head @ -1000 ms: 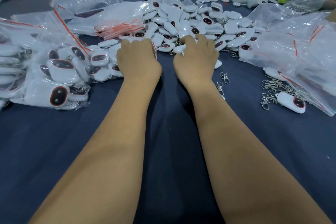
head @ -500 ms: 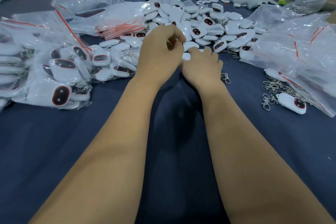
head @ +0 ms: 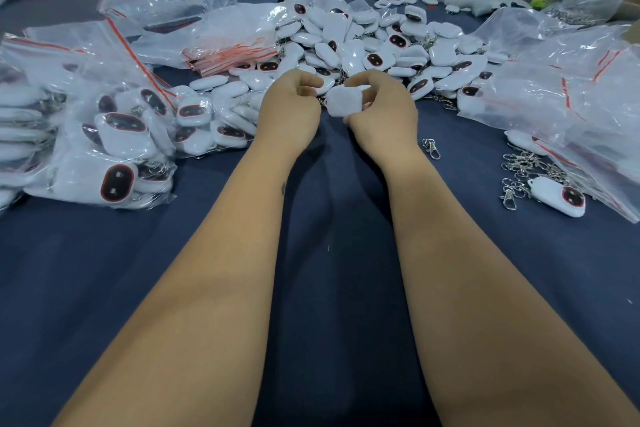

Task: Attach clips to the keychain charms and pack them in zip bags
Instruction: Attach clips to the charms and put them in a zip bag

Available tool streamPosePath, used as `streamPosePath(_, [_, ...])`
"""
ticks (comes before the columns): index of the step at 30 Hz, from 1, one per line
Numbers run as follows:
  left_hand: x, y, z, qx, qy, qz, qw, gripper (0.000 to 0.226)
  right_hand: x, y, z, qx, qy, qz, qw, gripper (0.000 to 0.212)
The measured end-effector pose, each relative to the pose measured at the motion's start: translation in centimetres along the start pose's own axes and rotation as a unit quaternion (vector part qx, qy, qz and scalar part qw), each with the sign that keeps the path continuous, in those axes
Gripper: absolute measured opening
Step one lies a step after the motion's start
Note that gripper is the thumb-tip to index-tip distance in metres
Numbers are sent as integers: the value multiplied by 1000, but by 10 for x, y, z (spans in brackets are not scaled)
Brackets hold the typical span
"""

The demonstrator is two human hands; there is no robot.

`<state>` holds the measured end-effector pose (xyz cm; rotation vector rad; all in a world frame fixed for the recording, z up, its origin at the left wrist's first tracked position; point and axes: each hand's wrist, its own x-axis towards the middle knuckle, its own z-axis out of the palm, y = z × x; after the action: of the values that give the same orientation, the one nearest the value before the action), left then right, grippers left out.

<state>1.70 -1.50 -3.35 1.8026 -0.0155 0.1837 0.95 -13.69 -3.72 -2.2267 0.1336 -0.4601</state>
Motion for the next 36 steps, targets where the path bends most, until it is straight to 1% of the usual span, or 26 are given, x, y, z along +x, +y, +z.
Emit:
streamPosePath(3, [-2,-2,-2,-13,-22,14,1000,38,-1,-5,2,73,14,-21,997,45])
streamPosePath(6, [-5,-3,-2,-24,-52,52,997,38,0,-8,4,151,32,-20,988,40])
streamPosePath(9, [-5,-5,0,3,-64,70,996,25,-3,-11,3,186,30,-21,982,41])
streamPosePath(12, [-6,-5,0,4,-64,64,996,19,-3,-12,4,239,36,-20,970,43])
streamPosePath(14, [-6,-4,-1,0,-59,56,997,21,-2,-12,5,277,37,-16,960,42])
streamPosePath(17, [-6,-4,0,19,-52,47,997,29,-1,-11,7,295,30,-4,955,40])
streamPosePath(19, [-6,-4,1,18,-46,44,998,34,0,-12,8,323,13,14,946,36])
streamPosePath(21, [-6,-4,0,15,-30,43,999,38,1,-14,7,377,-23,44,925,29])
streamPosePath(23, [-6,-4,-2,2,-20,42,999,35,2,-16,9,414,-63,65,906,24])
streamPosePath(26, [-5,-3,-2,-33,-17,24,999,18,2,-15,13,405,-93,61,908,30])
streamPosePath(28, [-4,-1,-2,-100,-14,-10,995,12,2,-14,13,397,-79,62,912,34])
streamPosePath(29, [-3,-1,-2,-128,-12,-25,991,14,2,-14,12,399,-68,66,912,33])
streamPosePath(31, [0,-1,-3,-137,-12,-28,990,17,1,-14,11,411,-63,67,907,29])
streamPosePath(33, [1,-1,-5,-134,-21,-18,991,16,-1,-14,10,429,-86,55,897,27])
streamPosePath(36, [2,-2,-5,-149,-15,-20,988,19,-4,-15,8,442,-130,59,886,35])
